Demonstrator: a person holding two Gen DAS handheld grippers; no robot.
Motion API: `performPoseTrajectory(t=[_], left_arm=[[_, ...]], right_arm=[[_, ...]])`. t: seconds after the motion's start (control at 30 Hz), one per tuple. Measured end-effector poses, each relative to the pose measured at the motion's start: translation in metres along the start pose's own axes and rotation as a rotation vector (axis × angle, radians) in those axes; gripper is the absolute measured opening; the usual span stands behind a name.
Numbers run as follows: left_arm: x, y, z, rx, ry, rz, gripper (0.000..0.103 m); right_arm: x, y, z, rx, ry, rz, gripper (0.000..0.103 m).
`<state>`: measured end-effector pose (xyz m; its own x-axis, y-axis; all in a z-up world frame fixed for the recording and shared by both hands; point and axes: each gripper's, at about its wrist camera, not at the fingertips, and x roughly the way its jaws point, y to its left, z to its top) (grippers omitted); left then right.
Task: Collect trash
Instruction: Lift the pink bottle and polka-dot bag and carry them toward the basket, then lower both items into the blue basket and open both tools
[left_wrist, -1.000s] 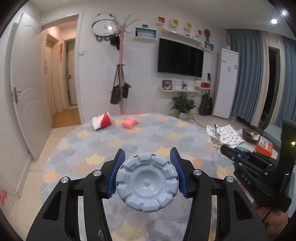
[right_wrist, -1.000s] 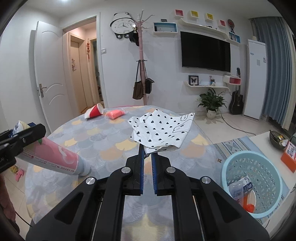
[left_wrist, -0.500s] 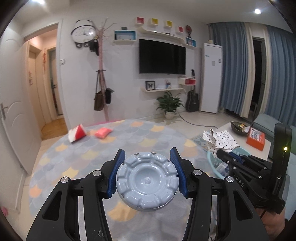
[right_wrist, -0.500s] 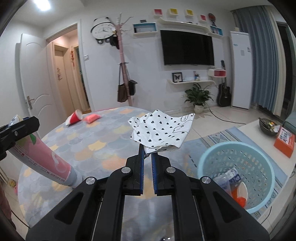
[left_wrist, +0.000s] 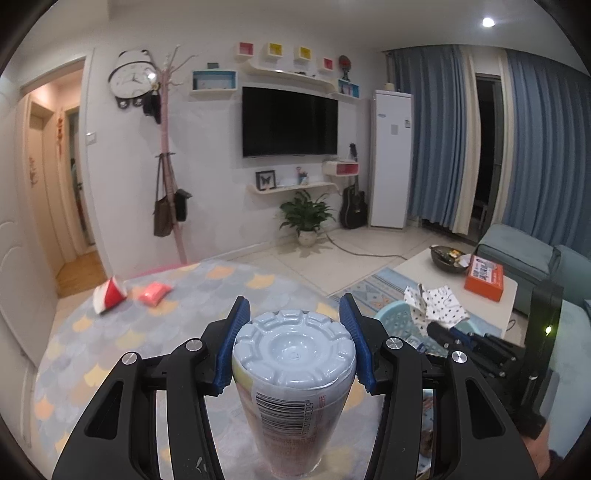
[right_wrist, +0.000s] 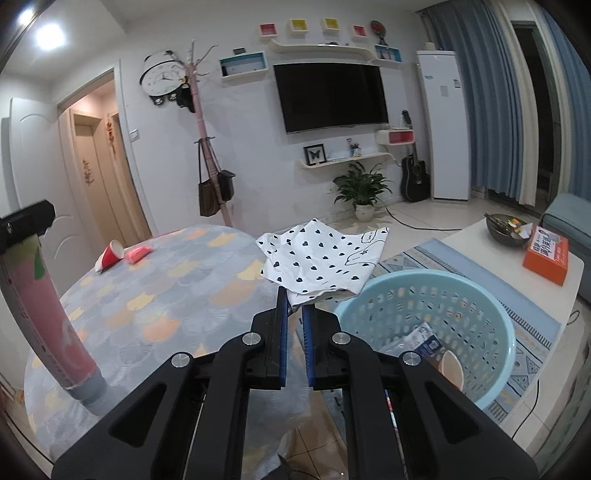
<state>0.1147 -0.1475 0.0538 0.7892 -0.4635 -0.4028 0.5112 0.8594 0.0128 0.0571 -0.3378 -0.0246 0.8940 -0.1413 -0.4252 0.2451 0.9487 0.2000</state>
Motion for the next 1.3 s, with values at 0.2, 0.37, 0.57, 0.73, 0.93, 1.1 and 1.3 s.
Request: performPoseTrajectory(t=[0.2, 0.37, 0.57, 0.73, 0.93, 1.1, 1.3], left_arm=[[0.012, -0.025, 0.012, 0.028, -0.003, -0.046, 0.049], [0.029, -0.046, 0.021, 0.028, 0.007, -0.111, 0.049], [0.053, -0.077, 0.035, 0.058, 0.015, -0.194, 0.049], [0.077, -0.101, 0.038, 0.067, 0.035, -0.241, 0.049], [0.113, -0.121, 0.037, 0.067, 0.082, -0.278, 0.049], [0.141, -0.134, 0.031, 0.062, 0.131, -0.299, 0.049], [0.171, -0.145, 0.02, 0.066, 0.2, -0.311, 0.049]], right_arm=[[-0.002, -0.027, 0.001, 0.031, -0.01, -0.041, 0.006], [-0.002, -0.052, 0.0, 0.053, -0.01, -0.086, 0.006], [0.007, -0.08, -0.006, 0.082, 0.009, -0.128, 0.006], [0.015, -0.1, -0.012, 0.101, 0.027, -0.15, 0.006], [0.024, -0.121, -0.015, 0.126, 0.044, -0.172, 0.006], [0.034, -0.136, -0.021, 0.152, 0.075, -0.181, 0.006], [0.045, -0.142, -0.027, 0.157, 0.103, -0.171, 0.006]])
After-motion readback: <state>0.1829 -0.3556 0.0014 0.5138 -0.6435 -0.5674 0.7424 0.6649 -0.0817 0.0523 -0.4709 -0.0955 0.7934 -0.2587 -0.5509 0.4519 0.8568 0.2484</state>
